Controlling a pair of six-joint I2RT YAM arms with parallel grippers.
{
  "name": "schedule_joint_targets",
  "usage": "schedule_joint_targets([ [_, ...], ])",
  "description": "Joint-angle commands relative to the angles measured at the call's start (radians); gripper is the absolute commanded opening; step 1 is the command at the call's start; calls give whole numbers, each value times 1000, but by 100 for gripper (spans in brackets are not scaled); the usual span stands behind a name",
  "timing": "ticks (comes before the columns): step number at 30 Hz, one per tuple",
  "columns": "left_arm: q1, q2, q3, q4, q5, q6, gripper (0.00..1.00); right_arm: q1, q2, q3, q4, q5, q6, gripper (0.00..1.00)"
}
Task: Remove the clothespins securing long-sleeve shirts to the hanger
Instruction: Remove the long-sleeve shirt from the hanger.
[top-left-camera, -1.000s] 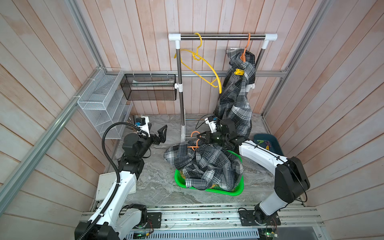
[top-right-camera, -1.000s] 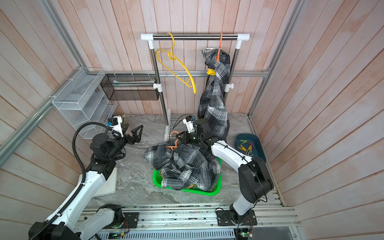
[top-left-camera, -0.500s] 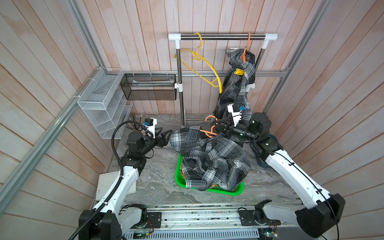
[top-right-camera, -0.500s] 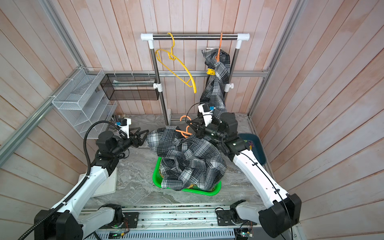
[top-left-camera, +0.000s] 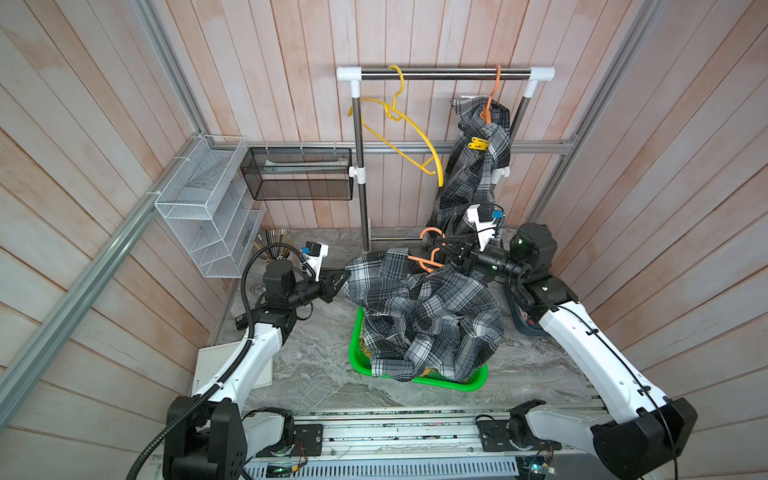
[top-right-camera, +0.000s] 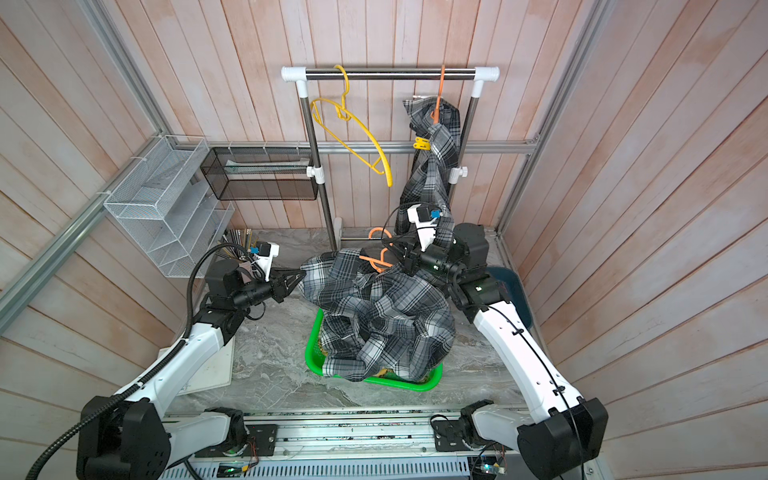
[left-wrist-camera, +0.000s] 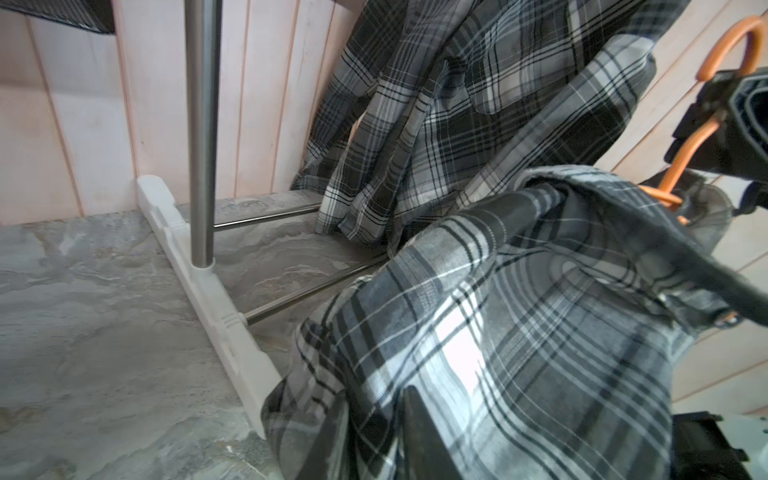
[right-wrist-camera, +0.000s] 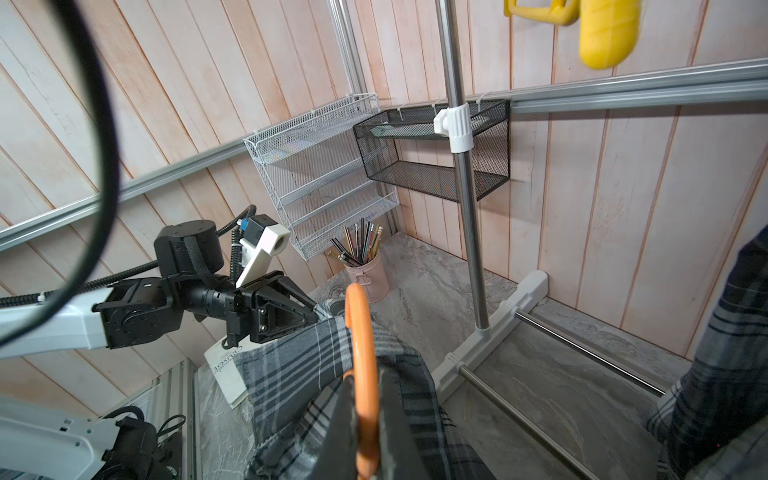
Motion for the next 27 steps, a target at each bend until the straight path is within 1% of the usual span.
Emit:
schedule_joint_targets([
  [1, -5, 19, 38, 20, 60, -9, 0, -9, -25, 27, 39, -28, 1, 0],
  [4, -5, 9, 32, 45, 51, -28, 0, -17, -34, 18, 47, -30, 1, 0],
  [5, -4, -1, 29, 56, 27, -34, 0, -22, -37, 16, 45, -32, 1, 0],
  [9, 11, -64, 1, 71, -166, -54, 0, -53, -63, -8, 44, -46, 6, 0],
  [12, 35, -109, -41, 95, -293, -70, 0, -83, -88, -30, 49, -58, 15, 0],
  [13, 42, -116, -47, 92, -318, -74, 0, -92, -93, -33, 49, -63, 17, 0],
  [15, 66, -122, -59, 81, -338, -89, 0, -109, -105, -40, 49, -73, 21, 0],
  [18, 88, -117, -67, 64, -338, -110, 0, -130, -119, -42, 45, -84, 25, 0],
  [20, 92, -117, -64, 39, -334, -110, 0, -142, -130, -48, 49, -87, 24, 0],
  [23, 96, -123, -71, 8, -362, -107, 0, -164, -139, -53, 57, -101, 33, 0],
  [27, 100, -132, -104, 8, -370, -109, 0, -186, -144, -50, 54, -116, 38, 0],
])
